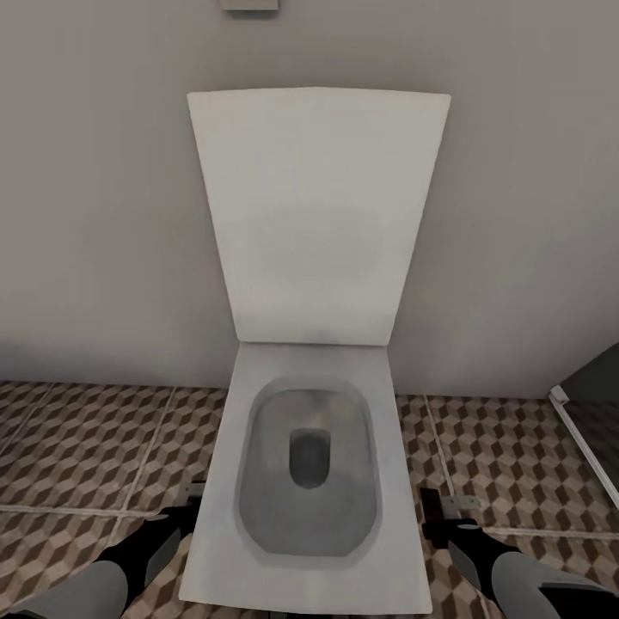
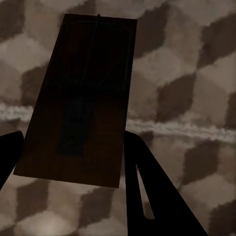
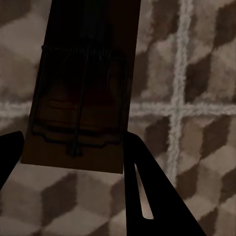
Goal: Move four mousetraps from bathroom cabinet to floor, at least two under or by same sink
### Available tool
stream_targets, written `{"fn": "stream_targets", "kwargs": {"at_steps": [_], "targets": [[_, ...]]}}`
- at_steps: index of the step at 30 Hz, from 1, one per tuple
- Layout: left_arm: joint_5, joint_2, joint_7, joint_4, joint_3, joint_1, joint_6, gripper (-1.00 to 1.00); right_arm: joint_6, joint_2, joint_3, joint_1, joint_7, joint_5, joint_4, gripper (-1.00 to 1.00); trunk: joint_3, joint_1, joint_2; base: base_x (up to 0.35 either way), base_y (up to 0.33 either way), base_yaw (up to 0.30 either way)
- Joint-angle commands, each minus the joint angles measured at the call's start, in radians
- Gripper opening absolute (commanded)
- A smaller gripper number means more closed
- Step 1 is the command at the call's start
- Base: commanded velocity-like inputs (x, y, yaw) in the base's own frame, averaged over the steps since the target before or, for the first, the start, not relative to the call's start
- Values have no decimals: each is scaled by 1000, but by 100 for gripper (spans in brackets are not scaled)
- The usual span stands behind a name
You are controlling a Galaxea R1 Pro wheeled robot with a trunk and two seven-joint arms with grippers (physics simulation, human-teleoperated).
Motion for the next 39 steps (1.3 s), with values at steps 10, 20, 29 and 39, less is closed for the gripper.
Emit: {"fn": "stream_targets", "kwargs": {"at_steps": [10,20,29,39], "targets": [[6,1,7,-3,-9,0,6,-100,-4,10,-1,-1,-14,9,-5,-100,-1,0,0,0,0,0],[6,1,7,-3,-9,0,6,-100,-5,34,3,-1,-15,13,-5,-100,-1,0,0,0,0,0],[6,1,7,-3,-9,0,6,-100,-8,36,5,-1,-15,12,-5,-100,-28,3,-2,0,0,0],[6,1,7,-3,-9,0,6,-100,-9,35,5,-1,-15,12,-5,-100,-39,4,-3,0,0,0]]}}
